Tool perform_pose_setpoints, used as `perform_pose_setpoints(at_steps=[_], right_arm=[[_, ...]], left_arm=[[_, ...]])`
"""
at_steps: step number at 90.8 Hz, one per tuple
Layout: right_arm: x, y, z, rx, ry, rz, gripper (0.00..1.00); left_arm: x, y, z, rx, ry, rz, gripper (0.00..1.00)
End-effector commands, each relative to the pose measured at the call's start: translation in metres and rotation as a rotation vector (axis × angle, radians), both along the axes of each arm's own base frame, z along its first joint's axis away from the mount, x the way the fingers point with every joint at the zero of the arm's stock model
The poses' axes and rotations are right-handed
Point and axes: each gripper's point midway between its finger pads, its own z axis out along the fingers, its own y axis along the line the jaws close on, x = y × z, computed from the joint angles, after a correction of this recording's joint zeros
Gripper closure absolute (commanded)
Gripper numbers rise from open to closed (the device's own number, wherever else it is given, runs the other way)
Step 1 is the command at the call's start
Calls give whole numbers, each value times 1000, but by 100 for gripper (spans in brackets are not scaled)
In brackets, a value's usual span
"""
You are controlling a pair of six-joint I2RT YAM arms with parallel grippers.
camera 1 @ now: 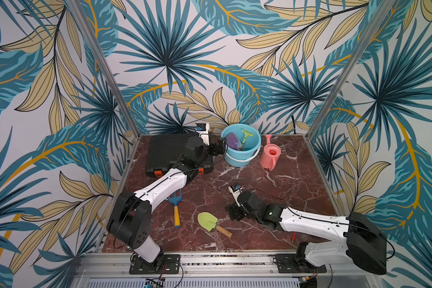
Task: Organize the gardening tools
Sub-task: Place the gardening tool in the container, then pick up the gardening tool from the center of the board.
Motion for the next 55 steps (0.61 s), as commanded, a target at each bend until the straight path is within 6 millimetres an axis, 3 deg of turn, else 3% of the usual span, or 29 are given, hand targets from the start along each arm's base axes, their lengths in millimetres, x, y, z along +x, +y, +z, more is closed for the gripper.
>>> perform_pose_setpoints(at_steps=[1,12,25,47,55], right_arm=[[-19,25,-5,1,51,132,14],[-35,40,-19,-43,94,222,15],[-56,50,-45,-139,155,311,19],[-66,45,-74,-235,218,320,27],[-72,43,-85,-257,248,332,35]], left_arm=[[-21,44,-19,-4,94,181,0],[-52,74,-33,39,151,250,0],[-79,93,-28,37,113,268,0],[-96,101,-34,33,159,271,0],[-99,100,-40,38,175,263,0]])
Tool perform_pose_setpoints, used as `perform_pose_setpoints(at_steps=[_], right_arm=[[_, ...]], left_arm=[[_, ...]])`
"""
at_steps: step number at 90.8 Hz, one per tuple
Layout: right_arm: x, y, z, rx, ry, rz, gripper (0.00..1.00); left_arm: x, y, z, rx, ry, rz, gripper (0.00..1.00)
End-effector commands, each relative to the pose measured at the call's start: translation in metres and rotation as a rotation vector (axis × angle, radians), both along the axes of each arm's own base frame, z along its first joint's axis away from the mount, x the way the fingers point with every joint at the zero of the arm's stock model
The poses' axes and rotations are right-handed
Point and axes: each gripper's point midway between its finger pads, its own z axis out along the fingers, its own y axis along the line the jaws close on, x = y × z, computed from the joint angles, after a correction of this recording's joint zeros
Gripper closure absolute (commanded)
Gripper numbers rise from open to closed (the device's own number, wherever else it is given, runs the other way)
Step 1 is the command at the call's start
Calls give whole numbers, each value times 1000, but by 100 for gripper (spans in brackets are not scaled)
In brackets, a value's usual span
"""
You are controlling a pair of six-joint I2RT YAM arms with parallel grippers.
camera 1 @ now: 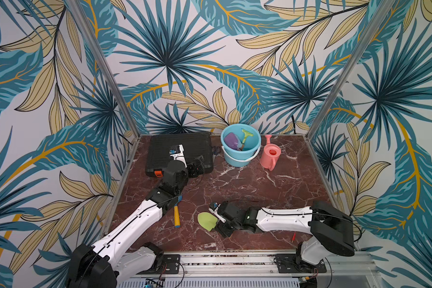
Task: Organize the gardening tools
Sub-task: Pick up the gardening tool from the center of the board.
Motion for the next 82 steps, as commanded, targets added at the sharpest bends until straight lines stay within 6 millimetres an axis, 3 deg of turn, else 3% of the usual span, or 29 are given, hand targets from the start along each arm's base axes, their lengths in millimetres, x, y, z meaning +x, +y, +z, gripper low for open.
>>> perform_pose_setpoints(at_steps=[1,15,22,36,50,65,82], right_arm=[[-13,-8,-17,-73,51,30,38],[-11,-15,-30,-165,45,17,70],[-5,-18,-28,-178,13,-5,80],[6,-23,-9,-129,-72,-50,86],[25,-27,33,-2,-222,-133,88],[41,-51,62,64,-337,-253,89],[52,-79,89,141,-432,-381,89]], left_arm=[[-7,6,-18,18,58,13,0],[-9,0,-22,2,68,-20,0],[-9,-5,-23,-5,71,-46,0],[-10,-26,-27,-37,89,-150,0],[-12,-50,-34,-112,103,-258,4],[-17,-85,-41,-209,121,-392,10],[-36,-137,-43,-180,75,-555,14]])
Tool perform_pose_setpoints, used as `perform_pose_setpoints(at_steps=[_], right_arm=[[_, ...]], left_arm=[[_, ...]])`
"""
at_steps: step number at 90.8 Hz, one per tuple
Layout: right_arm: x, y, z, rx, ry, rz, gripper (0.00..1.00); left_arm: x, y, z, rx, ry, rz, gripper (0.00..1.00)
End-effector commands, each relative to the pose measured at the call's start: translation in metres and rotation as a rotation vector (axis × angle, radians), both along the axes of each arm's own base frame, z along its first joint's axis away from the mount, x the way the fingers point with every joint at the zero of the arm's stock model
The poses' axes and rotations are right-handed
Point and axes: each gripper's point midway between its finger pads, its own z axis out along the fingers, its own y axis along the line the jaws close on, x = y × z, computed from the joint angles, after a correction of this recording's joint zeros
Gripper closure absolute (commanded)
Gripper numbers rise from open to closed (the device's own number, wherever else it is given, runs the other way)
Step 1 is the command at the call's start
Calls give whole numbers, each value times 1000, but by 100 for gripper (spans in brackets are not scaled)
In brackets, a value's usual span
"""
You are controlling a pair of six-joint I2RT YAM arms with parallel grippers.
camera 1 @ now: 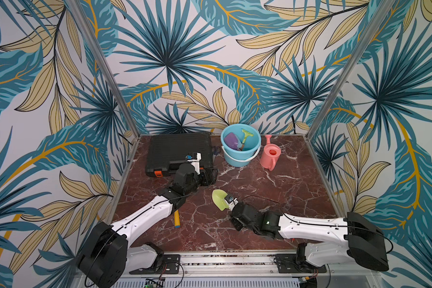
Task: Organize the gardening tools
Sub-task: Pick up the gardening tool from the center of the board.
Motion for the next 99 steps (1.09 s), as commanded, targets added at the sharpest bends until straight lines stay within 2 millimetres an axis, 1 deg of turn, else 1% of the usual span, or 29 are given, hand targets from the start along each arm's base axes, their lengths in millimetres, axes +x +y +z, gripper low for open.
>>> perform_pose_setpoints(at_steps=[1,6,12,30,36,42,49,53,57,65,67,73,79,86,91,95,99], right_arm=[[14,-21,18,61,-93,-125,89],[18,-31,24,84,-110,-167,89],[21,-42,27,109,-119,-206,89],[25,-70,44,207,-157,-298,89],[25,-73,46,232,-159,-303,89],[24,-72,47,247,-154,-291,89],[23,-69,45,249,-145,-278,89],[23,-68,44,246,-143,-275,89],[23,-67,44,244,-139,-271,89],[22,-66,43,246,-136,-268,88],[22,-66,43,246,-136,-266,88],[23,-66,43,244,-135,-267,88],[23,-67,43,244,-136,-269,88],[23,-67,44,245,-136,-268,88],[23,-67,44,244,-137,-269,88],[23,-67,44,247,-137,-269,88],[23,-67,44,246,-136,-270,86]], left_arm=[[-15,-37,15,-50,-83,-138,15],[-19,-47,11,-55,-77,-171,18],[-21,-56,10,-74,-76,-197,19],[-32,-75,3,-82,-69,-267,23],[-36,-81,-5,-74,-57,-282,24],[-38,-87,-13,-74,-42,-291,25],[-37,-94,-21,-93,-15,-306,35],[-37,-98,-23,-113,-5,-314,38],[-34,-100,-20,-134,-11,-313,39],[-31,-106,-15,-161,-20,-320,50],[-30,-108,-14,-165,-22,-323,51],[-31,-113,-11,-175,-22,-337,60],[-32,-117,-9,-181,-24,-352,65],[-35,-119,-9,-182,-23,-365,78],[-36,-120,-7,-183,-26,-371,91],[-37,-120,-5,-183,-31,-371,99],[-37,-119,-4,-178,-33,-371,100]])
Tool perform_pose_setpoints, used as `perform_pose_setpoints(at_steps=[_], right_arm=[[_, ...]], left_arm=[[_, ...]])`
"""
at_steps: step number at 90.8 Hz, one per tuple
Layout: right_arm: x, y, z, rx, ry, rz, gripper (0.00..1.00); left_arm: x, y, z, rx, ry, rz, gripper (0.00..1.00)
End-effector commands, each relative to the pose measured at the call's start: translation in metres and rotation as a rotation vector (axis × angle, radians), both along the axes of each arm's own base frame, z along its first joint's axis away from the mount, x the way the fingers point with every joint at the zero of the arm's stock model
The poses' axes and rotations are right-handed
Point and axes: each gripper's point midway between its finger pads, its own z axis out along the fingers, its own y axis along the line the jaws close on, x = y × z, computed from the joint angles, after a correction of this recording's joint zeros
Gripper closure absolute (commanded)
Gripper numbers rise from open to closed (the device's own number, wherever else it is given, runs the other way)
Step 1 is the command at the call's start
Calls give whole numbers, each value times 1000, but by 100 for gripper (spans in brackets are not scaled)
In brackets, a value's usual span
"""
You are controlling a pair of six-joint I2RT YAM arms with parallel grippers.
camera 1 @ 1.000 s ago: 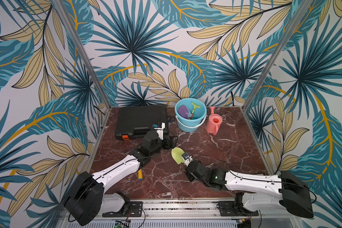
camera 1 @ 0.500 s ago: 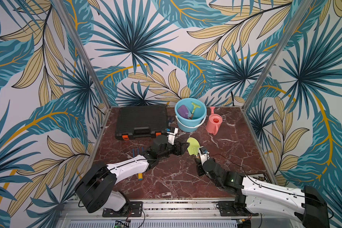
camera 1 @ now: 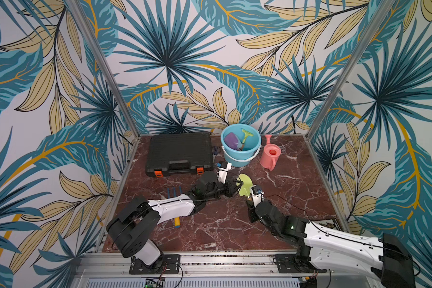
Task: Organize the gardening tools
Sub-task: Pick up the gardening tool from the center of the board, then place the gardening tool in the container.
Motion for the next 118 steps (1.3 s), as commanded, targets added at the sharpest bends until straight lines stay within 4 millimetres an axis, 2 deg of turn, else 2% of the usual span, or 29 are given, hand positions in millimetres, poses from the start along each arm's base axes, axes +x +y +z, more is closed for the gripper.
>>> perform_pose_setpoints(at_steps=[1,4,7,10,12,15,20,24,34,40,59,74,82,92,96,101,103,118], right_arm=[[0,5,7,37,-21,10,85],[0,5,7,38,-22,9,77],[0,4,7,37,-22,9,64],[0,4,7,37,-23,8,49],[0,3,7,36,-23,5,36],[0,2,8,37,-24,-1,23],[1,1,8,38,-26,-9,8],[1,-1,9,38,-28,-16,1],[1,-2,10,46,-29,-21,0],[1,-3,10,46,-31,-25,1],[1,-5,12,50,-36,-34,0],[1,-5,11,42,-37,-34,0],[2,-4,10,36,-34,-33,0],[2,-3,10,34,-33,-30,0],[2,-3,11,33,-34,-29,1],[2,-2,12,35,-36,-27,1],[2,-2,12,36,-35,-23,1],[1,-2,13,32,-38,-17,0]], left_arm=[[9,3,7,11,-38,35,100],[9,4,11,14,-47,38,100],[9,5,12,22,-52,43,100],[9,6,15,29,-59,44,100],[9,7,17,35,-67,46,100],[10,8,22,43,-84,50,100],[12,11,26,80,-105,68,100],[16,15,32,113,-133,88,100],[33,31,55,198,-209,163,100],[46,41,75,220,-257,205,100],[105,87,154,128,-323,396,100],[143,97,202,10,-355,469,100],[167,104,215,-68,-334,509,100],[186,97,239,-100,-412,519,100],[198,91,232,-63,-413,512,100],[209,83,239,-13,-471,495,100],[216,80,230,23,-473,491,100],[252,65,208,178,-578,452,100]])
